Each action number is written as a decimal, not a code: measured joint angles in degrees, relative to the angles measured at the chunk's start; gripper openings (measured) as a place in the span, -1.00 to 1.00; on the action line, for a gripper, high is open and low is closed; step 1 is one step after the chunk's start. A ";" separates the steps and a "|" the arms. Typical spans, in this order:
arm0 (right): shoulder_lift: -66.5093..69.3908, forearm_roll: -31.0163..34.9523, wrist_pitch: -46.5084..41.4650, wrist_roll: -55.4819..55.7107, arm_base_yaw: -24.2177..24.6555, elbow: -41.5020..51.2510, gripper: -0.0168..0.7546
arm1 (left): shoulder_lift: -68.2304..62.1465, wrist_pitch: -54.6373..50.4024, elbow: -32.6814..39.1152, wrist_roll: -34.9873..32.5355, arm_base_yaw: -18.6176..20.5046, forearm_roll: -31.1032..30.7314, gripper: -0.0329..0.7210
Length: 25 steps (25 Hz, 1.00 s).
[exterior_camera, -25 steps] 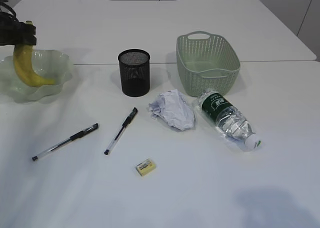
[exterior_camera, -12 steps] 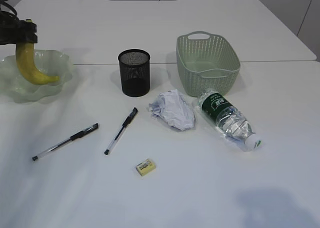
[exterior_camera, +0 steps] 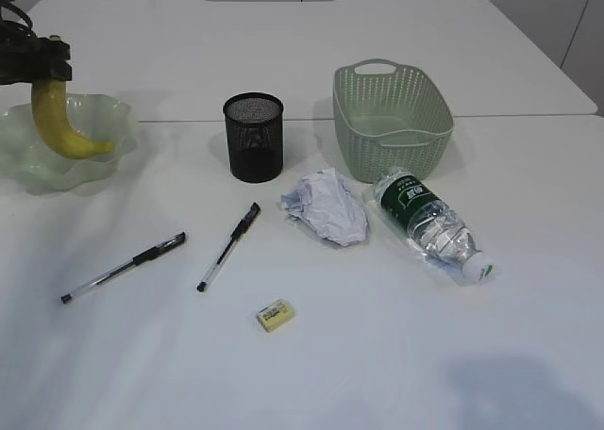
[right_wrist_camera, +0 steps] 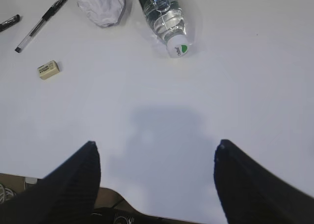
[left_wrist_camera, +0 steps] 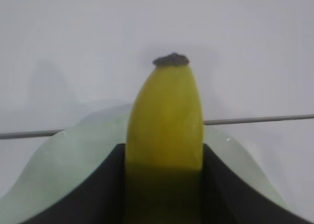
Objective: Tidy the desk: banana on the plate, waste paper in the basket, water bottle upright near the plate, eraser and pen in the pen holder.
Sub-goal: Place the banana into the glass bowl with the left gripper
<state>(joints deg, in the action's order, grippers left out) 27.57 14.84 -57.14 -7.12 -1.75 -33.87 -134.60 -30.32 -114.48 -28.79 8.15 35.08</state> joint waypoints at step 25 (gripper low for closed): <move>0.00 0.00 0.00 0.00 0.00 0.00 0.43 | 1.18 -0.61 0.00 0.00 0.00 3.53 0.04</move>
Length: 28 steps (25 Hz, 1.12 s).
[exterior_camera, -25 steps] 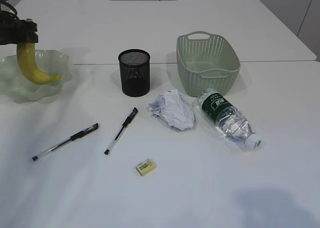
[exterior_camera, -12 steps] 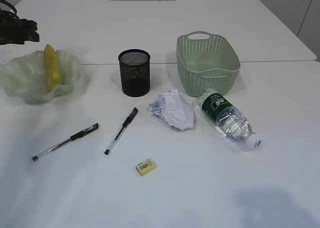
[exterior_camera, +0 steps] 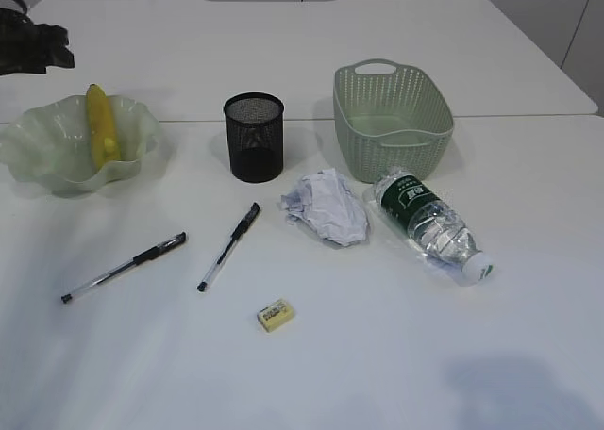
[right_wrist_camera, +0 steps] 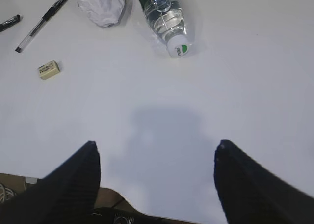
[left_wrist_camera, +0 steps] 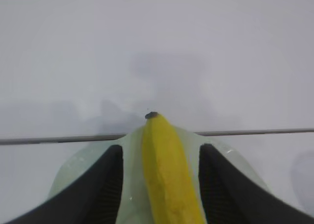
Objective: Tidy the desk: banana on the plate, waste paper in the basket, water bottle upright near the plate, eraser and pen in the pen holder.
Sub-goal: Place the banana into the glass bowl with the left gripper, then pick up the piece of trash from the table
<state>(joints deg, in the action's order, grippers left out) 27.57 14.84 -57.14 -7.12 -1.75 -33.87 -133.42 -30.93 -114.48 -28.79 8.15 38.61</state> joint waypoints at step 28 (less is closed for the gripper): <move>0.00 0.09 0.00 0.00 0.00 0.00 0.44 | 20.87 -26.61 6.28 3.84 -5.75 -4.87 0.04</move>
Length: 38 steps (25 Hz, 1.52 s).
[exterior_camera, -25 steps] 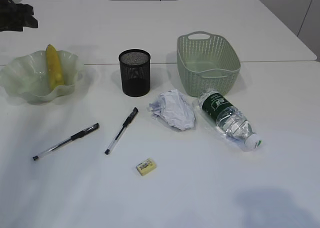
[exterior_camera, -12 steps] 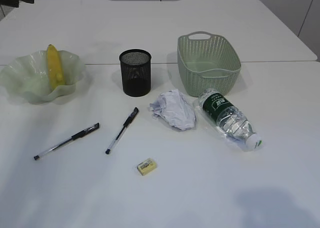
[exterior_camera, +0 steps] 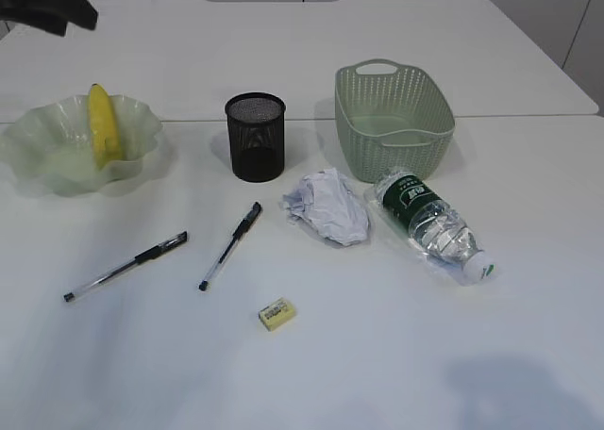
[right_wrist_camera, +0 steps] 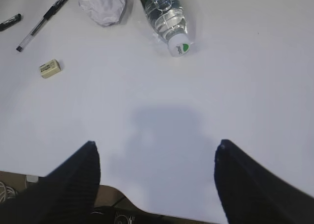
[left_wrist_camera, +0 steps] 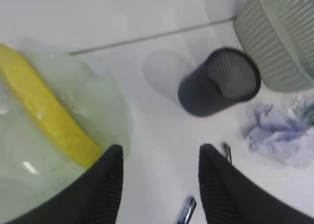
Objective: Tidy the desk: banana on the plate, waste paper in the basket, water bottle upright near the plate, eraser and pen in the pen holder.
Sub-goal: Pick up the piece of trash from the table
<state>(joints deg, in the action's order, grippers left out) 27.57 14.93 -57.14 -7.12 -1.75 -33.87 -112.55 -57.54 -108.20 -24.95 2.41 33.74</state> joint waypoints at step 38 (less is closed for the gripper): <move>11.09 -0.61 -3.79 -2.75 0.00 -14.75 0.45 | 49.52 -1.87 48.72 22.50 -14.00 -28.63 -0.05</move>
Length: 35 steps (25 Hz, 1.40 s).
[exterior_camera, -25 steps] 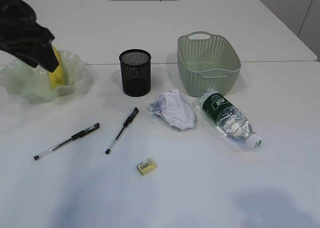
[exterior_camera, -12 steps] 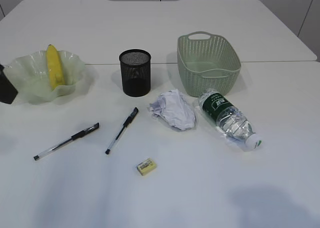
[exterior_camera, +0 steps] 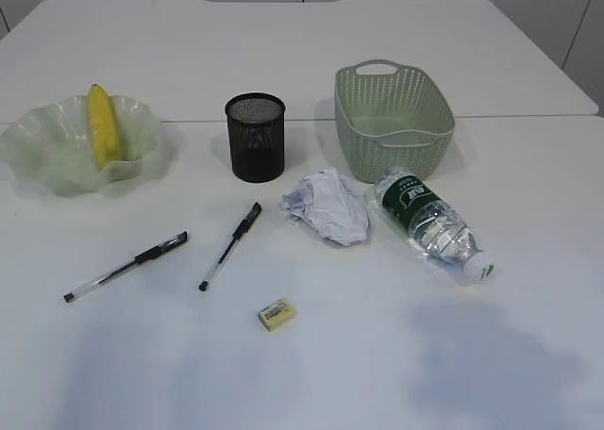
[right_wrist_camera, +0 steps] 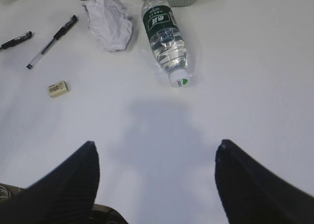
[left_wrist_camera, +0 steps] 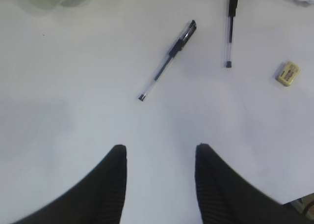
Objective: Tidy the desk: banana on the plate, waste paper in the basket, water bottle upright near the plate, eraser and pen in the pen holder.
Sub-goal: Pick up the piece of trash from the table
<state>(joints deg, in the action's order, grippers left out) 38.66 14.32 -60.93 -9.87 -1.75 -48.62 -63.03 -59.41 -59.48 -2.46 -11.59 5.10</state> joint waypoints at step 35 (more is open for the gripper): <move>80.24 -6.71 0.26 1.01 -23.67 -59.40 0.48 | 3.33 -0.73 0.00 0.68 0.00 3.71 0.02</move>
<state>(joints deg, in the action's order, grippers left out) 118.90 7.62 -60.67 -8.86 -25.42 -108.03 -59.70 -60.14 -59.48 -1.78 -11.59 8.81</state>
